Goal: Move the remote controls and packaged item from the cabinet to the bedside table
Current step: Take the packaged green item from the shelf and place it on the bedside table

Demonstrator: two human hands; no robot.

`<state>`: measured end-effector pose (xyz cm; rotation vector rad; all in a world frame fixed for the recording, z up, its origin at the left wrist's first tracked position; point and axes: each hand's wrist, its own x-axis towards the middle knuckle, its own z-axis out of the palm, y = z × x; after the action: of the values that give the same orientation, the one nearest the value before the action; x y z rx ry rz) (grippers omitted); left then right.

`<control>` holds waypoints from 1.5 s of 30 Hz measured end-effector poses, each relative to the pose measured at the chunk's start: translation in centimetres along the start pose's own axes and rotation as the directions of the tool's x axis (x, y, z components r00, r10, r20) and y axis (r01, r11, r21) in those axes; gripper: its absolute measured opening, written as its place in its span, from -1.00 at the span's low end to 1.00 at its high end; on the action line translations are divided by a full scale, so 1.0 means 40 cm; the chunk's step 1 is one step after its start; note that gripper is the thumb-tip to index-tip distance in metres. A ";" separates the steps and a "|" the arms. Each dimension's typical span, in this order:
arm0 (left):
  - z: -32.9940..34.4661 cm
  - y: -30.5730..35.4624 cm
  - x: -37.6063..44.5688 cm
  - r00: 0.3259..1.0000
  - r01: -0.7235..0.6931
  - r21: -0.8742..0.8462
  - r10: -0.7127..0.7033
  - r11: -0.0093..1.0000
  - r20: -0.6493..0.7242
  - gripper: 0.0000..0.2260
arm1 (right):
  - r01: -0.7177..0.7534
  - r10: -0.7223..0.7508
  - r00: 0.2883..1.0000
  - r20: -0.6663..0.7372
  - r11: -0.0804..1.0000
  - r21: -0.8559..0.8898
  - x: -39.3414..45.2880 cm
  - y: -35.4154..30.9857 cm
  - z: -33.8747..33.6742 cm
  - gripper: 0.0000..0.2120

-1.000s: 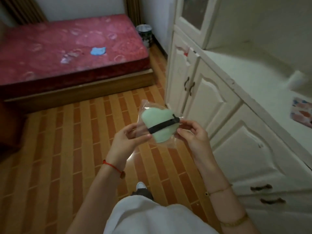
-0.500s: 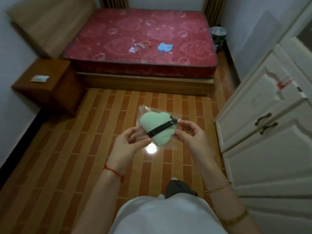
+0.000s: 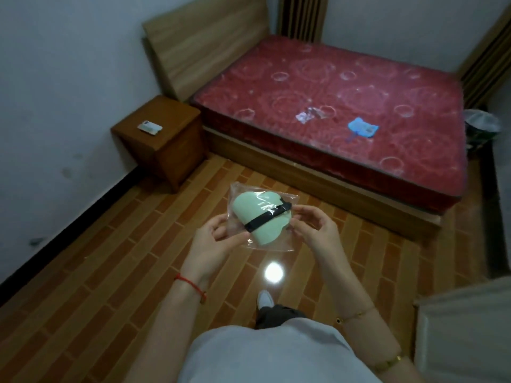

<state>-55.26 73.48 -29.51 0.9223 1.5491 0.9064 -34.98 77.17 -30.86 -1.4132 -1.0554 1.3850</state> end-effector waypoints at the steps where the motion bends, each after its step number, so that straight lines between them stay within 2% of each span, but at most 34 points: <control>1: -0.003 0.024 0.045 1.000 0.003 -0.006 -0.003 1.000 -0.026 -0.36 | 0.006 -0.006 1.000 0.022 1.000 -0.008 0.060 -0.024 0.009 -0.77; 8: -0.040 0.149 0.286 0.986 0.011 -0.063 -0.021 0.998 -0.164 -0.38 | 0.021 -0.012 0.986 0.164 0.998 -0.057 0.402 -0.142 0.108 -0.76; 15: -0.106 0.198 0.509 0.955 0.068 -0.161 -0.111 0.985 -0.274 -0.51 | 0.006 0.021 0.964 0.266 0.995 -0.100 0.658 -0.167 0.234 -0.78; 20: -0.196 0.220 0.714 0.941 0.099 -0.205 -0.159 0.974 -0.300 -0.56 | -0.014 0.054 0.959 0.280 0.990 -0.144 0.869 -0.177 0.357 -0.78; 26: -0.358 0.303 0.989 0.934 0.082 -0.214 -0.150 0.973 -0.324 -0.64 | -0.011 0.064 0.947 0.314 0.986 -0.167 1.139 -0.261 0.563 -0.81; 31: -0.502 0.369 1.207 0.918 0.095 -0.199 -0.163 0.975 -0.361 -0.63 | 0.014 0.047 0.933 0.358 0.986 -0.168 1.346 -0.343 0.740 -0.82; 37: -0.629 0.407 1.403 0.895 0.130 -0.271 -0.230 0.954 -0.382 -0.64 | 0.014 0.082 0.914 0.398 0.973 -0.232 1.542 -0.367 0.902 -0.80; 42: -0.701 0.426 1.546 0.874 0.126 -0.341 -0.267 0.932 -0.407 -0.80 | 0.012 0.117 0.883 0.454 0.962 -0.272 1.700 -0.359 1.029 -0.78; 45: -0.740 0.428 1.636 0.849 0.126 -0.390 -0.303 0.912 -0.433 -0.83 | -0.009 0.145 0.856 0.497 0.964 -0.265 1.799 -0.360 1.104 -0.77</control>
<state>-91.48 137.50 -35.83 0.2539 1.7883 1.2607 -77.52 151.31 -36.05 -1.2997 -1.5818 1.7967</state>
